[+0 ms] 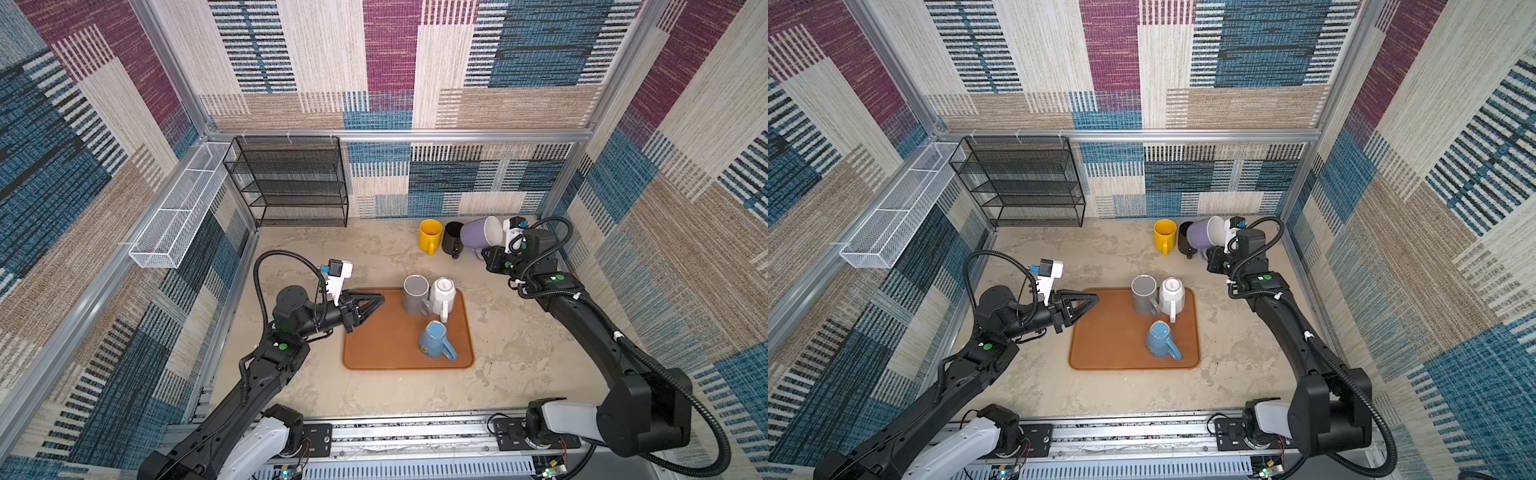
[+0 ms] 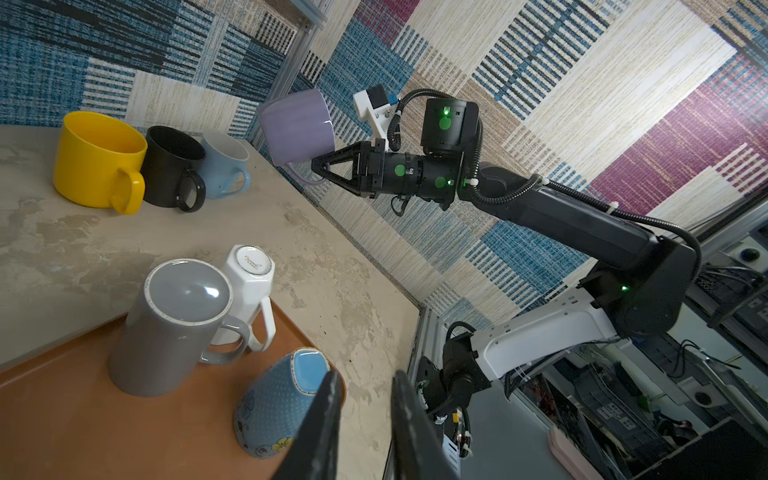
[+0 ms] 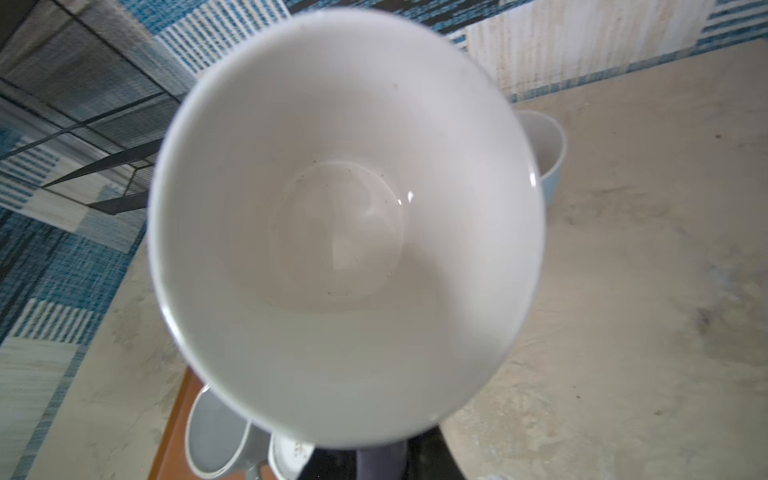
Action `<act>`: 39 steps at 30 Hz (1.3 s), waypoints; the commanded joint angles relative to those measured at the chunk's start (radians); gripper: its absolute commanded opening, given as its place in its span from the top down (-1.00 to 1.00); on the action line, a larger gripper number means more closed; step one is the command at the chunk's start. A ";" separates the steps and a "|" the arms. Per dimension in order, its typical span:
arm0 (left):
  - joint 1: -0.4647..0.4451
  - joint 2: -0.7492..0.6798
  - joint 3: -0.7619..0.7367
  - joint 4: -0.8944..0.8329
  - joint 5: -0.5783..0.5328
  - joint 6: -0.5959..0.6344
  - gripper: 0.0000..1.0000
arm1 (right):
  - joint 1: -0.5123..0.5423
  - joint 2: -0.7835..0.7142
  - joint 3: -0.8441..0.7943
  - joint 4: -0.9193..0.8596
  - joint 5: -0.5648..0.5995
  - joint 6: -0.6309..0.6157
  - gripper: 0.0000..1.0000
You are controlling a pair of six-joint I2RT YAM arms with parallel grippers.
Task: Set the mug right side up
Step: 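Carry the lavender mug with the right gripper toward the light blue mug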
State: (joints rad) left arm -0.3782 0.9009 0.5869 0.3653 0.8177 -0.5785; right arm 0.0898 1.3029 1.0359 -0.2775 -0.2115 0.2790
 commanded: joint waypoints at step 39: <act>0.001 0.008 0.057 -0.118 -0.009 0.097 0.69 | -0.159 0.527 0.446 -0.185 0.419 -0.291 1.00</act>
State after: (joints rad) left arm -0.3782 0.9134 0.6338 0.2634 0.8139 -0.5247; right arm -0.0677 1.8153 1.4681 -0.5278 0.1822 0.0017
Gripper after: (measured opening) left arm 0.154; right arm 0.184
